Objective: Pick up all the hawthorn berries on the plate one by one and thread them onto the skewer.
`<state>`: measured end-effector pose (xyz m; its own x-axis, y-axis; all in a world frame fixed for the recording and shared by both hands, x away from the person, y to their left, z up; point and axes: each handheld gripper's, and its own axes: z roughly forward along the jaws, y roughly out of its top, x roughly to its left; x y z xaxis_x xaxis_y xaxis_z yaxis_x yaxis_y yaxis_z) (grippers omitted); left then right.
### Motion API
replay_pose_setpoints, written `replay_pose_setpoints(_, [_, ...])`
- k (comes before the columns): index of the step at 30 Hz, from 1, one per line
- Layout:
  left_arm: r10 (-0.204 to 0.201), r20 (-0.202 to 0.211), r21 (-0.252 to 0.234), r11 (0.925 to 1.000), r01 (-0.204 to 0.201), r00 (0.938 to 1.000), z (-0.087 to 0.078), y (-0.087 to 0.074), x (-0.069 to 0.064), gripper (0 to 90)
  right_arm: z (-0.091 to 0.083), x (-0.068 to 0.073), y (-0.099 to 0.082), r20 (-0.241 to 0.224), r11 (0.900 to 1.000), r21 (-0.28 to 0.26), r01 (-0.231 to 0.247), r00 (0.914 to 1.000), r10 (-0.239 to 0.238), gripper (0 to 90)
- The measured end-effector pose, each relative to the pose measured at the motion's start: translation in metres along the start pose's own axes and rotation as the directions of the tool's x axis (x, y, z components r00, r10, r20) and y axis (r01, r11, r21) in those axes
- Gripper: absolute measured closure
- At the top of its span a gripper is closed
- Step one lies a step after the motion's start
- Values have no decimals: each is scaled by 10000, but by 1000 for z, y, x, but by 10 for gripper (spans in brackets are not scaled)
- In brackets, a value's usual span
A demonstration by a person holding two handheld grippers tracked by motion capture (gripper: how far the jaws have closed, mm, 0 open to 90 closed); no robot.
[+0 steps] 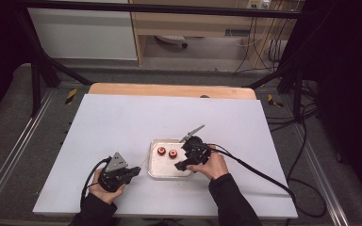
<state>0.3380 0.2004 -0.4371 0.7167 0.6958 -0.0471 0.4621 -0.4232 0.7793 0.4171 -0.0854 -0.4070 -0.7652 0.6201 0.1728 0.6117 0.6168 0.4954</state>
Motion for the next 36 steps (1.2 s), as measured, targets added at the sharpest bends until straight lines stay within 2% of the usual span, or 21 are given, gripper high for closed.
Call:
replay_pose_setpoints(7, [23,-7,-3,10000,-23,10000,0,0,0,884,7,-3,2,-156,9992,409,11,9999,-4,524])
replay_pose_setpoints(13, [11,-1,-10,10000,-11,10000,0,0,0,884,10,-5,3,-273,9980,631,47,9996,-29,584])
replay_pose_setpoints(21, [27,3,0,10000,-27,10000,0,0,0,884,15,-4,7,-352,9952,961,159,9993,-126,604])
replay_pose_setpoints(31, [64,5,-1,10000,-64,10000,0,0,-1,884,14,-6,8,-380,9911,1309,-230,9989,282,612])
replay_pose_setpoints(36, [75,-17,-48,10000,-75,10000,-1,1,-1,884,7,-5,9,-516,9948,916,-440,9975,489,613])
